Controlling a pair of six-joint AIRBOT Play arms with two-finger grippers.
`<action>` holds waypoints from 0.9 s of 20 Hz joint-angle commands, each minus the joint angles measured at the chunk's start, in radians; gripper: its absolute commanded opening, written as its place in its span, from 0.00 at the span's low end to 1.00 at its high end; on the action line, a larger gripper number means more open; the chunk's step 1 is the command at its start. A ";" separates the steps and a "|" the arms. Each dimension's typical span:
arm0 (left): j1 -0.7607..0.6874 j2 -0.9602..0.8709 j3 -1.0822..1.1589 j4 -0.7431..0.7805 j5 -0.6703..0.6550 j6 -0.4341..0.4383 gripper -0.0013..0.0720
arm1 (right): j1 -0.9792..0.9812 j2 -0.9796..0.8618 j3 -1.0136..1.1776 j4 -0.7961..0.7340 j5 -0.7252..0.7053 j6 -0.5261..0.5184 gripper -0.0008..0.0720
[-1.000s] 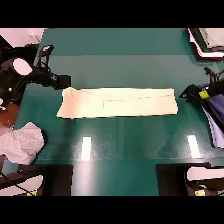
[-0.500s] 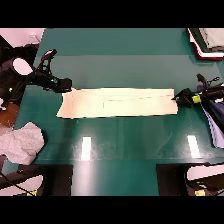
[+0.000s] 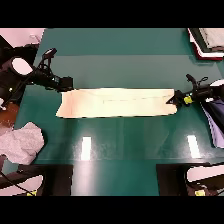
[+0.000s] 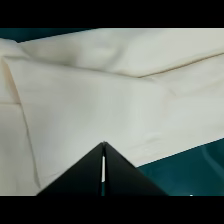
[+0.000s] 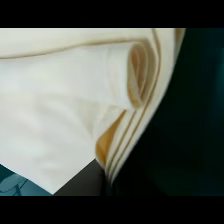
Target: Fold the shirts.
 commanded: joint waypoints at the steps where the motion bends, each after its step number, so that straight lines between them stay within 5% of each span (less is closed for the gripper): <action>1: -0.038 -0.024 0.014 -0.109 0.057 0.041 0.05 | 0.004 0.090 0.001 0.031 0.025 -0.004 0.03; 6: -0.209 -0.222 0.169 -0.109 0.083 0.042 0.05 | 0.032 0.207 0.059 0.246 0.074 0.016 0.03; 13: -0.369 -0.558 0.454 -0.110 0.087 0.041 0.05 | 0.274 0.211 0.392 0.254 0.145 0.119 0.03; 18: -0.373 -0.614 0.464 -0.097 0.083 0.040 0.05 | 0.427 0.201 0.534 0.248 0.115 0.143 0.03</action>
